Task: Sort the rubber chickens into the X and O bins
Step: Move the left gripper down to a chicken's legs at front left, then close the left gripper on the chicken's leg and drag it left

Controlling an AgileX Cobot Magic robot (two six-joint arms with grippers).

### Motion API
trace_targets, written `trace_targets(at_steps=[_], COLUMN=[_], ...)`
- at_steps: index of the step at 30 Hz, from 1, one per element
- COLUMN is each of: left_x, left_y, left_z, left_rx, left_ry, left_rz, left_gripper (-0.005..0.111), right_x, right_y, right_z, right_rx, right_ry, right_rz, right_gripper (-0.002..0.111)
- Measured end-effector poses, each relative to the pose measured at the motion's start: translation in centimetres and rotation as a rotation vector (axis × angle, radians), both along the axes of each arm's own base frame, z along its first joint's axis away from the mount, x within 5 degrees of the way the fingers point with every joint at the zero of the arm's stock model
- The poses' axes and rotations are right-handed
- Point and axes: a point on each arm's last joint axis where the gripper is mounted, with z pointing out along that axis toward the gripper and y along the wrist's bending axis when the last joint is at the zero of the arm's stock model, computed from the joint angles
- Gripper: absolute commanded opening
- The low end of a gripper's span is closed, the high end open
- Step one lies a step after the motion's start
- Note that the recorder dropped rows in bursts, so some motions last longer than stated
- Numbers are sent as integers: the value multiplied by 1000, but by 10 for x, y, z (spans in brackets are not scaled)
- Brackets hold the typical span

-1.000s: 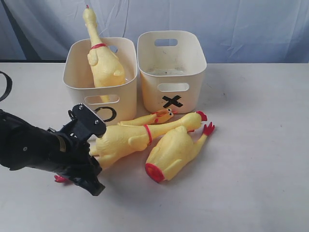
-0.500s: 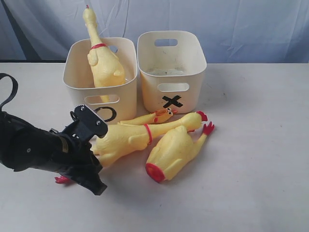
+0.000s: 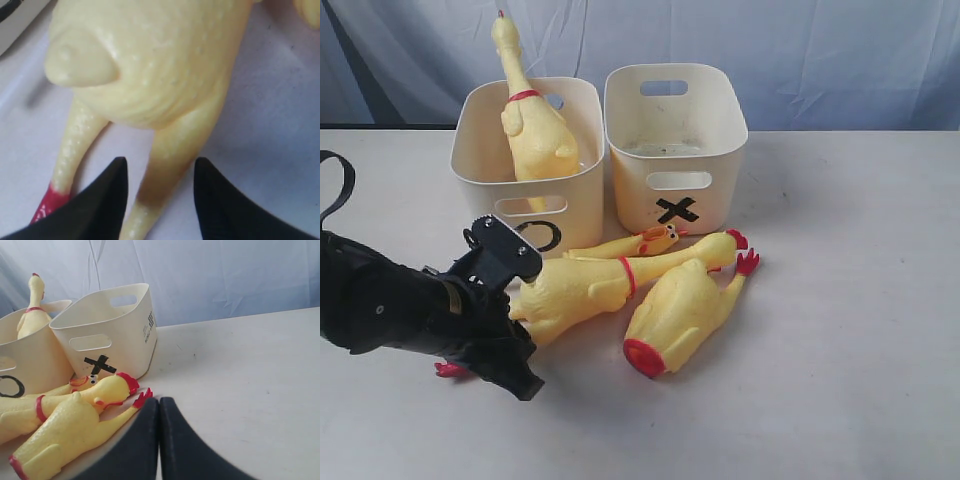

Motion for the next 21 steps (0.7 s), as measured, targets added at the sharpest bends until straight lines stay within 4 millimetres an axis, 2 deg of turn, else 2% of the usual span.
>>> trace_targets(at_steps=[7, 17, 21], left_x=[0, 0, 0], left_y=[0, 0, 0], left_z=[-1, -17, -18], left_rx=[2, 34, 34], left_ry=[3, 57, 57], left_rz=[0, 3, 3], left_gripper=[42, 41, 26], right_x=[0, 0, 0], right_y=[0, 0, 0], right_z=[0, 0, 0], right_rx=[0, 0, 0], right_ry=[0, 0, 0], right_rz=[0, 0, 0], right_gripper=[-1, -1, -1])
